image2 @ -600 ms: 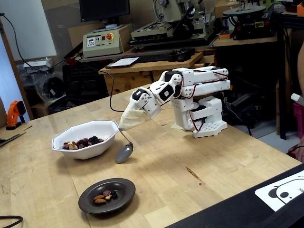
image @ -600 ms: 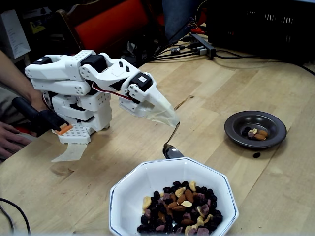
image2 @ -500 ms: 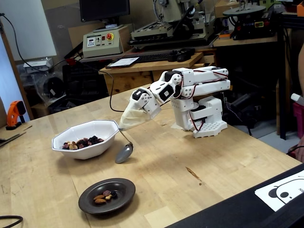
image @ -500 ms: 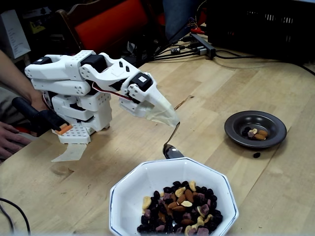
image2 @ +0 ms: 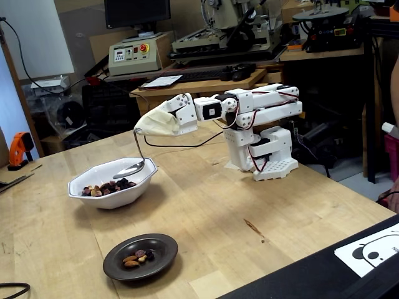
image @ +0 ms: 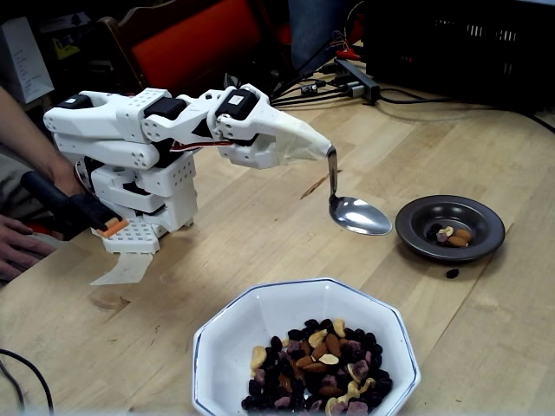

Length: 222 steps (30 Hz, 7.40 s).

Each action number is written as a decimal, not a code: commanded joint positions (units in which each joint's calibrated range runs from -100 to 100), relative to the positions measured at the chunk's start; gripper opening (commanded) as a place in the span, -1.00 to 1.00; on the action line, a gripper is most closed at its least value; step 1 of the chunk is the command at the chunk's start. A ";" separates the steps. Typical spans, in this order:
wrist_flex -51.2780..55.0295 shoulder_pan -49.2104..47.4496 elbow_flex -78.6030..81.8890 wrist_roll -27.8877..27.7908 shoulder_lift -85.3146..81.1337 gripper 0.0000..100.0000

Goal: Use spoon to transfer food from the white bowl to brown plate

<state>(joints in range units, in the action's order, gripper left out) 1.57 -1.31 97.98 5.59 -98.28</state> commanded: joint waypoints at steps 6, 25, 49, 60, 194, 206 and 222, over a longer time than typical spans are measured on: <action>-1.33 -0.09 -0.10 0.05 -0.18 -0.92; -1.33 -0.09 -0.10 0.05 -0.18 -0.92; -1.33 -0.09 -0.10 0.05 -0.18 -0.92; -1.33 -0.09 -0.10 0.05 -0.18 -0.92; -2.20 33.24 -34.88 -15.09 43.81 -0.92; -20.22 33.09 -24.17 -11.72 43.90 -0.92; -27.73 31.02 -3.56 -10.45 27.21 -0.92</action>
<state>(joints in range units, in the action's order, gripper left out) -24.77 29.56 90.57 -4.71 -65.22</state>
